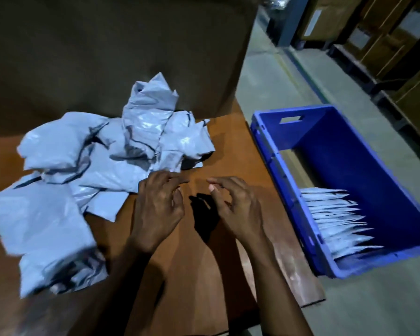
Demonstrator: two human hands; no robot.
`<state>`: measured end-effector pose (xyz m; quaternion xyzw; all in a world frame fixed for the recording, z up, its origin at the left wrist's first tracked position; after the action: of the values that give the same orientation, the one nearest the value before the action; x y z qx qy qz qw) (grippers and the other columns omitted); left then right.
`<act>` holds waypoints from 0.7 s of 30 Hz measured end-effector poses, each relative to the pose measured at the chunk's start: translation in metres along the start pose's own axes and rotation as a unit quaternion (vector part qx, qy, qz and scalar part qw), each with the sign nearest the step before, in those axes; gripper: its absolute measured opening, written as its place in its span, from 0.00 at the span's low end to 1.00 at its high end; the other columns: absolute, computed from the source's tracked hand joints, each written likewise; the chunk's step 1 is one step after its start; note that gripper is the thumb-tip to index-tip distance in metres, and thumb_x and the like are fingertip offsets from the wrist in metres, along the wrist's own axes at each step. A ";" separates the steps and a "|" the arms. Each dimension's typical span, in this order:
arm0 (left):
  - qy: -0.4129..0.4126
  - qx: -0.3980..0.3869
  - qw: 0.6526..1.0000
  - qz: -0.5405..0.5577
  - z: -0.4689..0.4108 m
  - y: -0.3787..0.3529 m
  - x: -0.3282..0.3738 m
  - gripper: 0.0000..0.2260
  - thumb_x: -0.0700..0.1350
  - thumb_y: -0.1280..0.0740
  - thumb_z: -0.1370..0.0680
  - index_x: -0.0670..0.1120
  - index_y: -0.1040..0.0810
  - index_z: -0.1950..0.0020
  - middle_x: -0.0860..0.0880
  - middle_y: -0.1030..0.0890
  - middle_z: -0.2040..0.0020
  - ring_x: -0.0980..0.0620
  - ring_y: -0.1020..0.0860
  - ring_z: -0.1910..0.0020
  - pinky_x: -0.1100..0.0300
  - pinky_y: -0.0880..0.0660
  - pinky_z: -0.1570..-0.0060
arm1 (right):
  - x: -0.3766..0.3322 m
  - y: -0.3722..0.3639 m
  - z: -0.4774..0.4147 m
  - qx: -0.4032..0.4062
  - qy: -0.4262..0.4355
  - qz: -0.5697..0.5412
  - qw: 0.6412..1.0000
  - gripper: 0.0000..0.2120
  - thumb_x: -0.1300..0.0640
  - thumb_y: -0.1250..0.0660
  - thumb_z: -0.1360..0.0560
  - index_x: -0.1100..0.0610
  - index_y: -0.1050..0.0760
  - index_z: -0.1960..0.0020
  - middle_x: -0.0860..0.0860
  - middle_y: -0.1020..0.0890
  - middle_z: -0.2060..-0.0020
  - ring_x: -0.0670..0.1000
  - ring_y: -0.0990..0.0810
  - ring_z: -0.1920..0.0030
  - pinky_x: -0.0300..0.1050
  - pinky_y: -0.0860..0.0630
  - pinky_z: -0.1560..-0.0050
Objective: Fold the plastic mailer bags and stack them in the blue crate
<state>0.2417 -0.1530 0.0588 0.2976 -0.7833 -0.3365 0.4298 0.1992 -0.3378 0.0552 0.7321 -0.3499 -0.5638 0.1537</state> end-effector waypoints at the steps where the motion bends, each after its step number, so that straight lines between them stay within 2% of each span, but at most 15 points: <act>1: 0.002 0.000 1.000 -0.007 0.002 0.004 -0.010 0.15 0.39 0.36 0.24 0.48 0.17 0.39 0.48 0.19 0.41 0.43 0.23 0.38 0.45 0.27 0.42 | -0.008 -0.012 -0.004 0.008 0.002 0.014 1.000 0.09 0.50 0.33 0.17 0.47 0.17 0.38 0.43 0.17 0.44 0.48 0.20 0.40 0.49 0.20 0.48; 5: 0.028 -0.013 0.999 -0.017 -0.007 -0.003 -0.050 0.16 0.46 0.38 0.20 0.45 0.22 0.33 0.44 0.21 0.37 0.40 0.24 0.38 0.44 0.25 0.43 | -0.025 -0.052 -0.038 0.043 0.015 0.080 0.996 0.15 0.53 0.34 0.20 0.50 0.20 0.34 0.49 0.18 0.41 0.54 0.21 0.39 0.52 0.21 0.45; 7: 0.060 -0.023 0.998 -0.016 -0.018 -0.013 -0.067 0.19 0.50 0.35 0.19 0.44 0.25 0.30 0.42 0.22 0.38 0.39 0.24 0.39 0.44 0.24 0.45 | -0.022 -0.069 -0.057 0.051 0.007 0.102 0.993 0.21 0.55 0.36 0.24 0.50 0.22 0.32 0.50 0.20 0.40 0.56 0.22 0.39 0.54 0.22 0.44; 10: 0.074 -0.036 0.995 -0.052 -0.032 -0.027 -0.077 0.23 0.50 0.28 0.21 0.42 0.26 0.30 0.39 0.22 0.43 0.37 0.25 0.43 0.43 0.26 0.48 | -0.008 -0.086 -0.079 0.062 -0.016 0.152 0.986 0.26 0.61 0.31 0.28 0.52 0.23 0.30 0.53 0.20 0.39 0.58 0.23 0.39 0.57 0.23 0.44; 11: 0.069 -0.034 0.996 -0.054 -0.036 -0.028 -0.077 0.23 0.49 0.27 0.22 0.41 0.25 0.31 0.39 0.22 0.45 0.36 0.25 0.44 0.43 0.26 0.49 | -0.003 -0.088 -0.083 0.072 -0.019 0.160 0.984 0.25 0.61 0.31 0.28 0.53 0.23 0.32 0.53 0.20 0.40 0.59 0.23 0.41 0.57 0.23 0.45; 15: 0.071 0.008 0.997 0.007 -0.041 -0.022 -0.080 0.16 0.40 0.28 0.22 0.41 0.24 0.35 0.40 0.21 0.49 0.36 0.23 0.47 0.44 0.23 0.52 | 0.001 -0.081 -0.089 0.113 0.012 0.174 0.978 0.08 0.57 0.31 0.21 0.53 0.17 0.43 0.51 0.15 0.48 0.56 0.20 0.48 0.56 0.22 0.53; 18: 0.092 0.040 0.992 0.074 -0.038 -0.017 -0.076 0.14 0.38 0.29 0.22 0.44 0.23 0.37 0.42 0.21 0.47 0.37 0.22 0.45 0.42 0.22 0.51 | -0.002 -0.065 -0.082 0.130 0.044 0.175 0.975 0.05 0.57 0.29 0.22 0.53 0.15 0.47 0.49 0.14 0.50 0.54 0.19 0.49 0.55 0.24 0.54; 21: 0.082 0.093 0.989 0.082 -0.031 0.000 -0.056 0.11 0.36 0.32 0.20 0.43 0.21 0.39 0.44 0.19 0.44 0.40 0.23 0.43 0.46 0.24 0.47 | -0.003 -0.032 -0.062 0.161 0.065 0.165 0.971 0.05 0.58 0.26 0.23 0.54 0.15 0.48 0.48 0.14 0.52 0.54 0.19 0.50 0.56 0.25 0.53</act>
<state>0.2942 -0.1191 0.0443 0.2979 -0.7947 -0.2004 0.4894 0.2681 -0.3232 0.0572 0.7147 -0.5413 -0.4180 0.1467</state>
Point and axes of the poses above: each hand's wrist, its own z-axis away from the middle knuckle, its own y-axis out of the back of the hand, x = y × z, the point moved 10 cm from there along -z, towards the middle knuckle
